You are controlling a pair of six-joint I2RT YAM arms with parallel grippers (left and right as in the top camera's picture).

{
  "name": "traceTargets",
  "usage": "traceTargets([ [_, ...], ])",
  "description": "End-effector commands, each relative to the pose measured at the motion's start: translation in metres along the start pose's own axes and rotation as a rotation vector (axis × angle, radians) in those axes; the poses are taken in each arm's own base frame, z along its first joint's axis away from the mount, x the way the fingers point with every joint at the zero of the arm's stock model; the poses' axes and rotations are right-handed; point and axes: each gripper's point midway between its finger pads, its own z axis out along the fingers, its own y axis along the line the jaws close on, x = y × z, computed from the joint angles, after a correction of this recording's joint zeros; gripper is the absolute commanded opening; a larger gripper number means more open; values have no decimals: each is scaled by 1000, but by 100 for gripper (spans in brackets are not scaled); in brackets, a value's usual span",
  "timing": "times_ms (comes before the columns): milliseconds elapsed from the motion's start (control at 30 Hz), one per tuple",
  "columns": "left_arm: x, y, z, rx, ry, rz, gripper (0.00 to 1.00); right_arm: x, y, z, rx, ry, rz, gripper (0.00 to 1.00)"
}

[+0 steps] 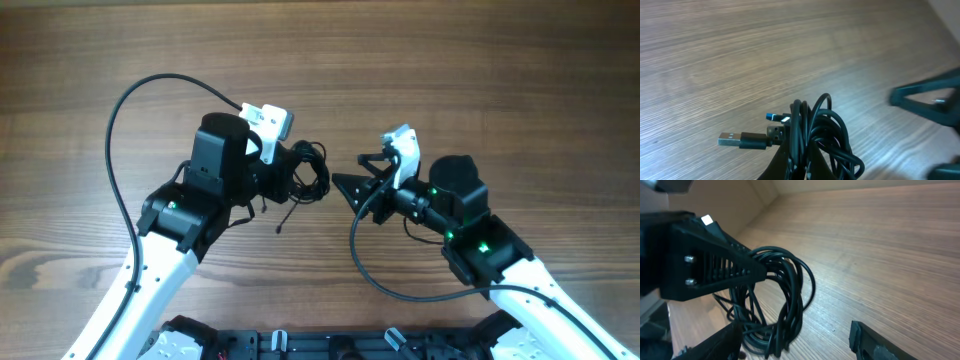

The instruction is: Untangle cables

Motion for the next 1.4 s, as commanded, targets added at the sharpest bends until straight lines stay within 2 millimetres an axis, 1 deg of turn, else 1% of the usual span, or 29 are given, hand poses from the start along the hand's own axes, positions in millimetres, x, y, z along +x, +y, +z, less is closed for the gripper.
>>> traceTargets([
  [0,1,-28,-3,157,9,61,4,0,18,12,-114,18,-35,71],
  [100,4,-43,-5,246,21,61,4,9,11,24,-106,46,-24,67],
  [167,4,-47,-7,275,24,62,4,12,8,28,-108,55,-21,63],
  [200,5,-51,-8,294,26,60,4,11,8,30,-112,51,-23,54],
  [233,5,-52,-8,302,29,59,4,8,9,30,-116,39,-27,29],
  [267,6,-52,-8,301,31,58,4,3,11,30,-123,19,-30,11],
  [300,6,-51,-8,300,34,57,14,-1,12,30,-128,1,-10,5],
  [333,7,-51,-8,300,35,56,26,-4,13,30,-129,-10,8,5],
  [367,7,-51,-8,299,37,55,56,-9,13,30,-127,-25,33,4],
  [400,8,-50,-8,293,39,49,64,-10,10,30,-114,-32,48,5],
  [433,8,-50,-8,291,42,48,64,-10,6,30,-90,-34,57,5],
  [467,11,-49,-8,288,53,37,65,-10,-4,31,-37,-40,98,5],
  [533,22,-40,-6,236,100,-1,66,-11,-7,31,-18,-48,172,5],
  [600,34,-24,-4,141,149,-67,70,-11,-6,31,-27,-48,252,5],
  [633,36,-20,-4,115,153,-94,71,-11,-4,31,-36,-43,271,5],
  [767,26,-19,1,114,116,-126,72,-5,15,30,-143,11,285,5],
  [800,24,-18,4,115,106,-135,72,-3,19,29,-162,22,285,5],
  [833,22,-17,7,114,99,-142,69,-3,20,29,-172,27,284,4],
  [867,21,-16,10,114,96,-148,60,-2,21,29,-177,32,284,4],
  [933,21,-14,18,112,102,-172,20,-1,21,29,-176,34,286,5],
  [967,22,-13,20,111,108,-174,7,-1,21,29,-176,34,286,4],
  [1000,23,-12,22,109,114,-176,4,-1,21,29,-177,35,286,5],
  [1067,23,-12,22,108,115,-176,4,-1,22,28,-179,37,286,5],
  [1200,14,-6,15,98,75,-182,4,12,19,28,-163,89,313,5],
  [1233,11,-3,11,92,58,-186,4,16,23,27,-188,113,315,4],
  [1300,5,4,4,79,29,-194,4,21,39,23,-279,157,310,5],
  [1367,4,7,3,72,21,-201,4,25,54,17,-369,192,262,5],
])
